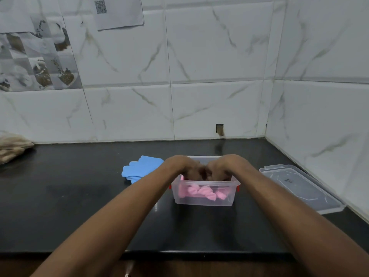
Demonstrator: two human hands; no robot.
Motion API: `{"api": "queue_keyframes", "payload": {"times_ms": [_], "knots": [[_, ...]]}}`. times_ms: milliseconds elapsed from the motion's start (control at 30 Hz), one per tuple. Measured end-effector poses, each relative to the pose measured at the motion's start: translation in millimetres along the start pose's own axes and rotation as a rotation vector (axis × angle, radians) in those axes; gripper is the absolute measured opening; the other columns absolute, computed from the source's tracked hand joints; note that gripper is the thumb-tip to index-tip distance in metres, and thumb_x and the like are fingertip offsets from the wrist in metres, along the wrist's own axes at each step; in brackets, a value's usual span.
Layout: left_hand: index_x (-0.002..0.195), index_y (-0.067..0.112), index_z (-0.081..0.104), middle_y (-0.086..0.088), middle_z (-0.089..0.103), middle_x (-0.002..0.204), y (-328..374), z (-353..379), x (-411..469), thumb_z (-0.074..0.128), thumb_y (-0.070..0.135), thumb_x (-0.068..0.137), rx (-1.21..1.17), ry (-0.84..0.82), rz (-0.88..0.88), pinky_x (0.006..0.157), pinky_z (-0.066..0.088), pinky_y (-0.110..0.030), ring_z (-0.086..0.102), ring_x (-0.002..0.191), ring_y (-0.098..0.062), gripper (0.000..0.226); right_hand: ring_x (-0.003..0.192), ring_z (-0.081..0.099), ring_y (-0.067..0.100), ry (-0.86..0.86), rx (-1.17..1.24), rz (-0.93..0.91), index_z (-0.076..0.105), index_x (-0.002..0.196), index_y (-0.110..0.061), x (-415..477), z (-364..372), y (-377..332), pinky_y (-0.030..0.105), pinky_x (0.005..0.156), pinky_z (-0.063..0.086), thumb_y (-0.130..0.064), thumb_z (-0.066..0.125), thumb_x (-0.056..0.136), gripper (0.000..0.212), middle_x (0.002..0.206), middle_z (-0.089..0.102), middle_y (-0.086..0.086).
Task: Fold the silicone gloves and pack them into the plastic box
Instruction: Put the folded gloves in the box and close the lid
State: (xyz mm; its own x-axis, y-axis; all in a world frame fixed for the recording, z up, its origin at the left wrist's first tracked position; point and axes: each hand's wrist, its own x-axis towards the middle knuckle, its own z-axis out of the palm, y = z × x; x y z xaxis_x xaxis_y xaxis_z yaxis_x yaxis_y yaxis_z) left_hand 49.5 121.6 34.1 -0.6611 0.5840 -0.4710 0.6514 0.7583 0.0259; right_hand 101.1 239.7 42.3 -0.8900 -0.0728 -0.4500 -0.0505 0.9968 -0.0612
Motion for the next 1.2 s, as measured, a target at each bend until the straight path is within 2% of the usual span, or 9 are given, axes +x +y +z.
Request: {"api": "queue_keyframes", "payload": {"times_ms": [200, 400, 600, 800, 900, 967, 1067, 1133, 1200], "knots": [[0.15, 0.025, 0.032, -0.006, 0.031, 0.156, 3.7, 12.8, 15.7, 0.056, 0.041, 0.093, 0.01, 0.127, -0.113, 0.109, 0.039, -0.048, 0.044, 0.133, -0.033, 0.064, 0.108, 0.059, 0.027, 0.061, -0.129, 0.06, 0.053, 0.134, -0.021, 10.0, 9.2, -0.3, 0.038, 0.093, 0.048, -0.029, 0.065, 0.086, 0.05, 0.127, 0.061, 0.007], [0.131, 0.007, 0.06, -0.022, 0.061, 0.13, -18.3, -13.6, -17.5, 0.054, 0.004, 0.096, -0.435, -0.036, -0.068, 0.091, 0.055, -0.038, 0.062, 0.098, -0.027, 0.035, 0.096, 0.069, 0.023, 0.002, 0.111, 0.061, 0.064, 0.123, -0.009, -0.1, -9.0, 5.6, 0.039, 0.089, 0.058, -0.02, 0.064, 0.09, 0.035, 0.115, 0.069, 0.008], [0.126, 0.006, 0.062, -0.01, 0.068, 0.113, -8.1, -6.6, -3.5, 0.067, 0.014, 0.09, -0.219, -0.108, -0.195, 0.084, 0.057, -0.038, 0.066, 0.089, -0.024, 0.037, 0.099, 0.069, 0.025, 0.013, 0.156, 0.045, 0.063, 0.121, -0.011, 0.6, -12.2, 0.5, 0.039, 0.092, 0.057, -0.023, 0.07, 0.087, 0.036, 0.117, 0.067, 0.01], [0.121, 0.011, 0.064, -0.01, 0.065, 0.122, 7.1, 11.2, 4.6, 0.066, 0.018, 0.087, -0.04, 0.096, -0.243, 0.084, 0.05, -0.039, 0.059, 0.095, -0.024, 0.034, 0.1, 0.06, 0.022, 0.086, -0.122, 0.06, 0.062, 0.119, -0.022, 16.4, 5.4, -5.4, 0.039, 0.096, 0.049, -0.032, 0.063, 0.087, 0.034, 0.116, 0.065, 0.002], [0.107, 0.001, 0.069, -0.019, 0.072, 0.104, -6.3, -2.3, -15.7, 0.062, 0.003, 0.087, -0.326, 0.195, -0.182, 0.071, 0.062, -0.035, 0.069, 0.067, -0.023, 0.021, 0.086, 0.056, 0.015, 0.113, -0.12, 0.019, 0.06, 0.118, -0.018, 12.6, 3.4, -2.7, 0.029, 0.081, 0.048, -0.022, 0.058, 0.09, 0.029, 0.108, 0.062, 0.001], [0.093, 0.0, 0.07, -0.019, 0.072, 0.085, -30.2, -10.4, -37.1, 0.056, -0.005, 0.086, -0.534, 0.504, -0.179, 0.053, 0.058, -0.027, 0.066, 0.053, -0.023, 0.017, 0.073, 0.049, 0.009, 0.13, -0.113, -0.012, 0.057, 0.116, -0.016, 8.7, 2.4, -1.5, 0.02, 0.067, 0.042, -0.015, 0.051, 0.093, 0.024, 0.102, 0.058, 0.001], [0.071, 0.001, 0.063, -0.011, 0.063, 0.069, -79.8, 1.7, -53.8, 0.059, 0.006, 0.083, -0.403, 0.895, -0.407, 0.057, 0.05, -0.03, 0.058, 0.06, -0.024, 0.013, 0.076, 0.047, 0.01, 0.144, -0.121, -0.035, 0.056, 0.118, -0.015, 8.9, 4.0, -2.1, 0.019, 0.066, 0.04, -0.015, 0.048, 0.095, 0.024, 0.102, 0.057, 0.001], [0.06, 0.007, 0.048, -0.004, 0.051, 0.063, -96.2, 26.5, -52.0, 0.067, 0.031, 0.084, -0.331, 0.734, -0.561, 0.054, 0.039, -0.027, 0.046, 0.056, -0.017, 0.038, 0.076, 0.047, 0.009, 0.135, -0.106, -0.036, 0.056, 0.116, -0.016, 9.6, 5.1, -2.1, 0.019, 0.067, 0.04, -0.014, 0.049, 0.095, 0.022, 0.103, 0.057, 0.0], [0.076, 0.012, 0.06, -0.005, 0.058, 0.089, -99.7, 53.6, -42.2, 0.067, 0.053, 0.077, -0.295, 0.568, -0.642, 0.072, 0.045, -0.027, 0.055, 0.081, -0.021, 0.042, 0.075, 0.047, 0.009, 0.13, -0.097, -0.033, 0.053, 0.11, -0.02, 9.7, 5.3, -2.5, 0.018, 0.067, 0.04, -0.015, 0.051, 0.095, 0.016, 0.103, 0.057, -0.001]]}}
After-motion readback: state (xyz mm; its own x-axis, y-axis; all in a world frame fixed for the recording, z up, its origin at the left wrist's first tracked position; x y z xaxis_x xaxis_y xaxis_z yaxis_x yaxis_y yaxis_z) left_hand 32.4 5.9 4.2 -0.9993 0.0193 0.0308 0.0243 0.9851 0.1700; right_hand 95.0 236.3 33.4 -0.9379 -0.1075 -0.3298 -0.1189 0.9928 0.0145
